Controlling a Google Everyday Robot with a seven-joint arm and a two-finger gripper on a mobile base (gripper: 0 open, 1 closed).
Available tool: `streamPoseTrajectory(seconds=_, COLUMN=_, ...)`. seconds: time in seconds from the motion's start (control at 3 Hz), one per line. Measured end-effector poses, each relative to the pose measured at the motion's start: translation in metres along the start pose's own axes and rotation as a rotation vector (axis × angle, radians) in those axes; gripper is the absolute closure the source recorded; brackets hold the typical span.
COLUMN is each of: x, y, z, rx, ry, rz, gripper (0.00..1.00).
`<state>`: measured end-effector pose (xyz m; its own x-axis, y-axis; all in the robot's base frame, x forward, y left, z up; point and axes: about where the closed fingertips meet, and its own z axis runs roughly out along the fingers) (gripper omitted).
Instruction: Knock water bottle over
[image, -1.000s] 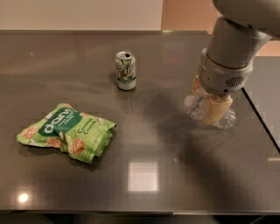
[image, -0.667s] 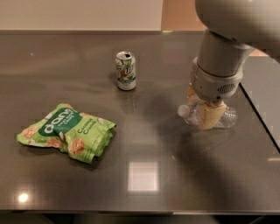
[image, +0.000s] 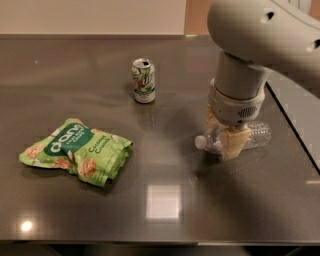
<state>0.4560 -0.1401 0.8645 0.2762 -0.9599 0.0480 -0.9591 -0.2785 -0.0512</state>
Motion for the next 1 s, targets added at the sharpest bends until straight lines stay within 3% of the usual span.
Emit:
streamPoseTrajectory(seconds=0.33, x=-0.0011, y=-0.0018, z=0.0059, rx=-0.013, ry=-0.029, rz=0.004, gripper=0.00)
streamPoseTrajectory(seconds=0.67, x=0.0052, y=-0.0027, z=0.0099, rx=-0.022, ry=-0.086, rz=0.021, gripper=0.00)
streamPoseTrajectory(seconds=1.0, x=0.0052, y=-0.0027, z=0.0099, rx=-0.021, ry=-0.086, rz=0.021, gripper=0.00)
